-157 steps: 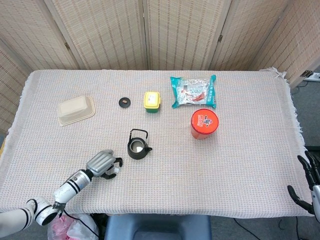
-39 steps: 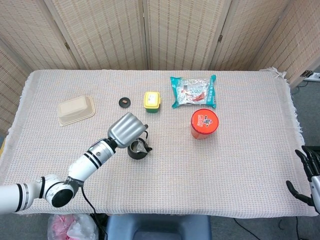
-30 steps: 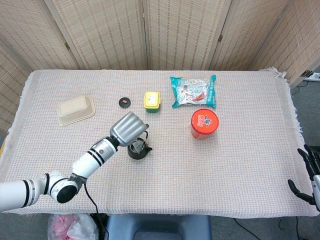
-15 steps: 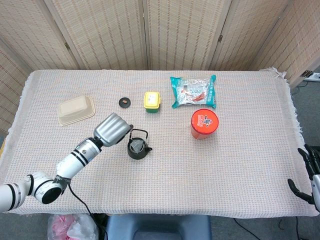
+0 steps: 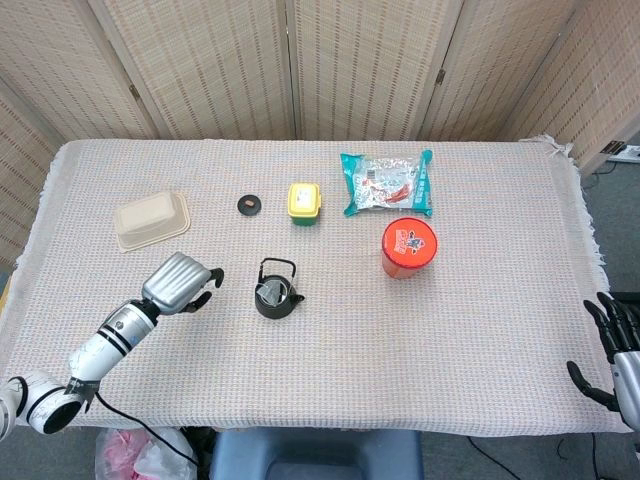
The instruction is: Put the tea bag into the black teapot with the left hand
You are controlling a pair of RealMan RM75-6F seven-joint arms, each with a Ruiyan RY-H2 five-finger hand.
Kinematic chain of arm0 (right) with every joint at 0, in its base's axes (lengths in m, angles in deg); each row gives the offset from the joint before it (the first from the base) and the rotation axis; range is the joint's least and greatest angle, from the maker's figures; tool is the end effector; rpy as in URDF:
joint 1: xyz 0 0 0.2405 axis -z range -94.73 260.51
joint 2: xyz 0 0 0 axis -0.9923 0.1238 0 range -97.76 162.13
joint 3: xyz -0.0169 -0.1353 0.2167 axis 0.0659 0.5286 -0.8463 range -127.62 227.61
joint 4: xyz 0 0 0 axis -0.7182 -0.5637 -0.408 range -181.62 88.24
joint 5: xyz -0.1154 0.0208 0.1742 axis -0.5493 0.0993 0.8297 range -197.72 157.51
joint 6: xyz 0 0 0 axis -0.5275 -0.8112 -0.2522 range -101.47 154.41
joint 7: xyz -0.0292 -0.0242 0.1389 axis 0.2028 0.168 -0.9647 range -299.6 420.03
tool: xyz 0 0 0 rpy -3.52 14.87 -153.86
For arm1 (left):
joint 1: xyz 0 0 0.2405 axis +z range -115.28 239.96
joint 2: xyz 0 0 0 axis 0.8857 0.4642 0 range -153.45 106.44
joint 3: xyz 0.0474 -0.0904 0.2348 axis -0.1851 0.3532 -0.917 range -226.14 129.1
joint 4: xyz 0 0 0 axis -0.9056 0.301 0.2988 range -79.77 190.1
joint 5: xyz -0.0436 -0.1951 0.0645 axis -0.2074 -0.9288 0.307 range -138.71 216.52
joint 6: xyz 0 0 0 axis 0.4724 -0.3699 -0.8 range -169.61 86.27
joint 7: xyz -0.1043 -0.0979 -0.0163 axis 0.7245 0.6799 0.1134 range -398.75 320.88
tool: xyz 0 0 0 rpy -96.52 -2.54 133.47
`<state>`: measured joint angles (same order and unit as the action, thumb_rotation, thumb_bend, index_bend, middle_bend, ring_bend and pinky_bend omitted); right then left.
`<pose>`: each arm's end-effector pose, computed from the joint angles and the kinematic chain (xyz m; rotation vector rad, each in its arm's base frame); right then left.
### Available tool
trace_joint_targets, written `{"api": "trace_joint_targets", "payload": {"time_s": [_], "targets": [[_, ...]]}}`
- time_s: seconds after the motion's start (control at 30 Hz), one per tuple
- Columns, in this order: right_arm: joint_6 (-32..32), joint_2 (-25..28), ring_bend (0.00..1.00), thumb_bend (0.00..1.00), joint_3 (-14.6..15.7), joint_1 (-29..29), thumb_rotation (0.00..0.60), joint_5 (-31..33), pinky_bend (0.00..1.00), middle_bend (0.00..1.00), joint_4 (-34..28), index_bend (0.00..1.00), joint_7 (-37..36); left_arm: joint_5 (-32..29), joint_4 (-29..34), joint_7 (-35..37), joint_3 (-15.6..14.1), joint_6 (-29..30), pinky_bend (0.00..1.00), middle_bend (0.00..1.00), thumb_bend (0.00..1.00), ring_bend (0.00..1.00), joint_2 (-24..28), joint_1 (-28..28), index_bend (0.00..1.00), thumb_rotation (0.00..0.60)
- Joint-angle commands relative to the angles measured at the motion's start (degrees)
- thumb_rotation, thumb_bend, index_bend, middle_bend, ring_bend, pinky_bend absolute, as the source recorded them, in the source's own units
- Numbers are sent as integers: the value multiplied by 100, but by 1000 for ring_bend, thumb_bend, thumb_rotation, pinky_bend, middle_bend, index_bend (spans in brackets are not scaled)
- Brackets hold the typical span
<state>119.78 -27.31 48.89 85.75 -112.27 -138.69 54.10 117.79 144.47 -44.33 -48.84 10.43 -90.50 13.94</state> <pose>-0.3176 -0.1317 0.1931 1.3390 -0.8755 0.9487 -0.1675 0.3540 0.0754 -2.1055 -0.6767 -0.8066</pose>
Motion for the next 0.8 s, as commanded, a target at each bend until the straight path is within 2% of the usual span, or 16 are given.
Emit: {"api": "trace_joint_targets", "payload": {"time_s": [0.03, 0.1, 0.2, 0.33, 0.4, 0.47, 0.6, 0.67, 0.8], "targets": [[41, -10, 0, 256, 23, 18, 600, -49, 0, 0, -11, 0, 29, 2, -534, 594, -107, -249, 1000, 1000, 358, 1000, -219, 167, 84, 600], [102, -14, 0, 258, 28, 52, 600, -60, 0, 0, -11, 0, 25, -28, -812, 880, -117, -346, 1000, 1000, 307, 1000, -300, 227, 10, 600], [150, -17, 0, 259, 25, 77, 600, -62, 0, 0, -3, 0, 4, 50, -927, 1216, -110, -305, 1000, 1000, 280, 1000, -265, 326, 0, 600], [111, -18, 0, 260, 39, 56, 600, -91, 0, 0, 7, 0, 6, 491, -186, 1541, -207, 26, 1000, 1000, 281, 1000, 242, 506, 0, 600], [70, -15, 0, 260, 44, 35, 600, -97, 0, 0, 7, 0, 6, 720, 250, 1456, -295, 138, 1000, 1000, 361, 1000, 475, 562, 0, 600], [34, -8, 0, 261, 59, 13, 600, -128, 0, 0, 2, 0, 5, 846, 733, 1274, -355, 102, 1000, 1000, 599, 1000, 704, 560, 0, 600], [67, -3, 0, 261, 112, 16, 600, -259, 0, 0, 17, 0, 10, 636, 1511, 843, -293, -255, 1000, 1000, 918, 1000, 1015, 417, 0, 600], [89, 1, 0, 261, 130, 22, 600, -301, 0, 0, 35, 0, -10, 360, 1874, 599, -203, -494, 1000, 1000, 986, 1000, 1097, 304, 0, 600], [121, 15, 0, 261, 183, 28, 600, -411, 0, 0, 70, 0, -63, -261, 2249, 40, -30, -910, 1000, 1000, 1000, 1000, 1042, 43, 0, 600]]}}
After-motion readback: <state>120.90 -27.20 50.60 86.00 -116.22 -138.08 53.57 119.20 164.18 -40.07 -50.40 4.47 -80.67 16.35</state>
